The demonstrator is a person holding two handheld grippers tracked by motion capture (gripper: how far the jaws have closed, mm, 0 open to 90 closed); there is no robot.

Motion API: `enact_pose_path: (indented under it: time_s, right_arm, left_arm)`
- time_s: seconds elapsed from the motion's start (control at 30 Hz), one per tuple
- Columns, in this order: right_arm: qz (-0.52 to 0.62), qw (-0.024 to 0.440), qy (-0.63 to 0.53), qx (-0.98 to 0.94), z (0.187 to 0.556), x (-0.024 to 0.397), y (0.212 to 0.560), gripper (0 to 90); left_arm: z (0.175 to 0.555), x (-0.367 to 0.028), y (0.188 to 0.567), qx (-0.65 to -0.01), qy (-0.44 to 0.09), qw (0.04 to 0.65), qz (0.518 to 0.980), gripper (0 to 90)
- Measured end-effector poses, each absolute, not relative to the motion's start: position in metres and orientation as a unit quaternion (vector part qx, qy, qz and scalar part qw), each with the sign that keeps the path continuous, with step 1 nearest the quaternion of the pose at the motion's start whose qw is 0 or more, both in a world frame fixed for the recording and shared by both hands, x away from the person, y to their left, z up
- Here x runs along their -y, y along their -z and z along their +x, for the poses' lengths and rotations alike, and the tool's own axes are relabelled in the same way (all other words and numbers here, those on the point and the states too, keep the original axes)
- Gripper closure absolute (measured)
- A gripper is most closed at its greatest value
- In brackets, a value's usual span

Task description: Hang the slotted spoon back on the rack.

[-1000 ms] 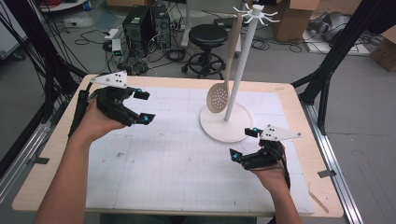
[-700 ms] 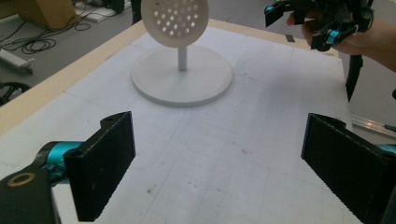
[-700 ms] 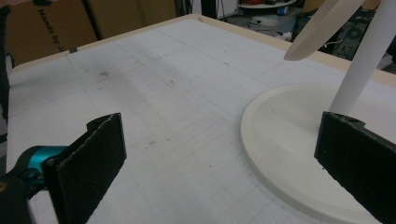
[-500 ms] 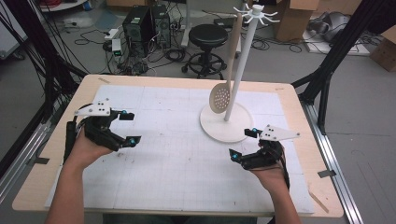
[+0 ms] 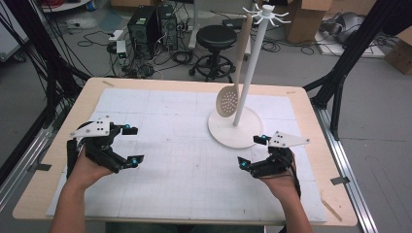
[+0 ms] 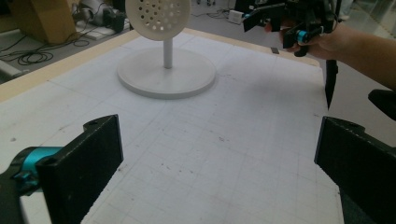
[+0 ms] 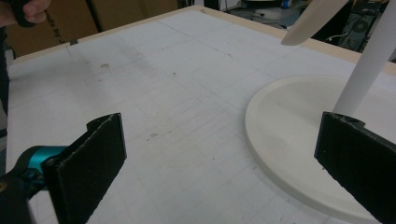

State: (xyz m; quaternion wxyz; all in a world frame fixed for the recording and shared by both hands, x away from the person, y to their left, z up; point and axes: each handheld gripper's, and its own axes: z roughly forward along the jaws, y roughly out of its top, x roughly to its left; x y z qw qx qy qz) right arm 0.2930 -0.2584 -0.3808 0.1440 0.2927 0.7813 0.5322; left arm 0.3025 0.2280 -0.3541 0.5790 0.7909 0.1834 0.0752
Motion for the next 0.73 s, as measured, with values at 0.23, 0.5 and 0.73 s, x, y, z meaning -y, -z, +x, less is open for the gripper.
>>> enact_pose_path:
  time_s: [0.23,0.5,0.73]
  right_arm:
    - [0.289,0.141,-0.536,-0.781,0.294,0.257,0.381,0.5]
    - [0.289,0.139,-0.534,-0.782,0.295,0.257,0.382,0.5]
    - [0.291,0.136,-0.531,-0.784,0.296,0.256,0.384,0.5]
  left_arm:
    - [0.307,-0.231,0.365,-0.203,-0.075,0.573,0.791,1.7]
    - [0.310,-0.232,0.369,-0.209,-0.073,0.570,0.791,1.7]
    - [0.311,-0.233,0.372,-0.215,-0.074,0.565,0.793,1.7]
